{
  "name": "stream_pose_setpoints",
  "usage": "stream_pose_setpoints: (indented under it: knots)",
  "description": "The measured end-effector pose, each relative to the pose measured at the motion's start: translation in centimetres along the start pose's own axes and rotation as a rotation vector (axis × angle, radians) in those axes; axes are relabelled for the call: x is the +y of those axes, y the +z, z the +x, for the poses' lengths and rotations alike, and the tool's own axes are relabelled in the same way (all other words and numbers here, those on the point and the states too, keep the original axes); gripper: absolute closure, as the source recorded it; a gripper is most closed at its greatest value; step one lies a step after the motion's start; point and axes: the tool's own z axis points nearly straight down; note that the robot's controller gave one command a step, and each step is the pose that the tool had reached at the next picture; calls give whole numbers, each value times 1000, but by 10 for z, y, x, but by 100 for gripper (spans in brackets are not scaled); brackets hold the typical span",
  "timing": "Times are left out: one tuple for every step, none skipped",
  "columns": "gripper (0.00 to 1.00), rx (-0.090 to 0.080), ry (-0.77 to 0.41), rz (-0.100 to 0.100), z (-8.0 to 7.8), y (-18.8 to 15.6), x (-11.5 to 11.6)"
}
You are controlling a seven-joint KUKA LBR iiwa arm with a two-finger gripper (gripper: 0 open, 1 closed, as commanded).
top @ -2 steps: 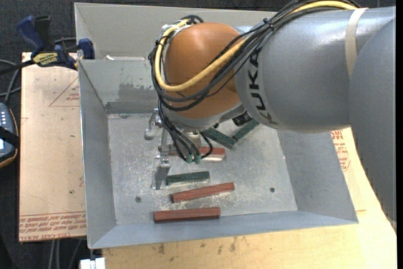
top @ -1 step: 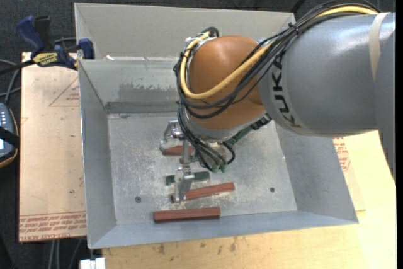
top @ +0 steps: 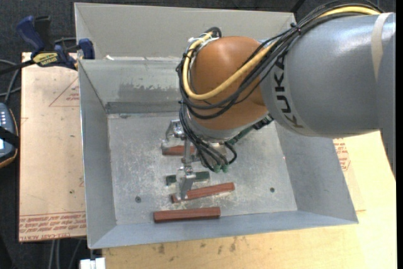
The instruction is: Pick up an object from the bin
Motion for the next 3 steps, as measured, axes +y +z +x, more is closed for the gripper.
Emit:
stream_pose_setpoints:
  knots:
    - [0, 11, -136, -1, -65, 6, 40]
    - [0, -3, -179, -5, -53, 0, 14]
    - [0, -3, -300, -1, -36, 58, -2]
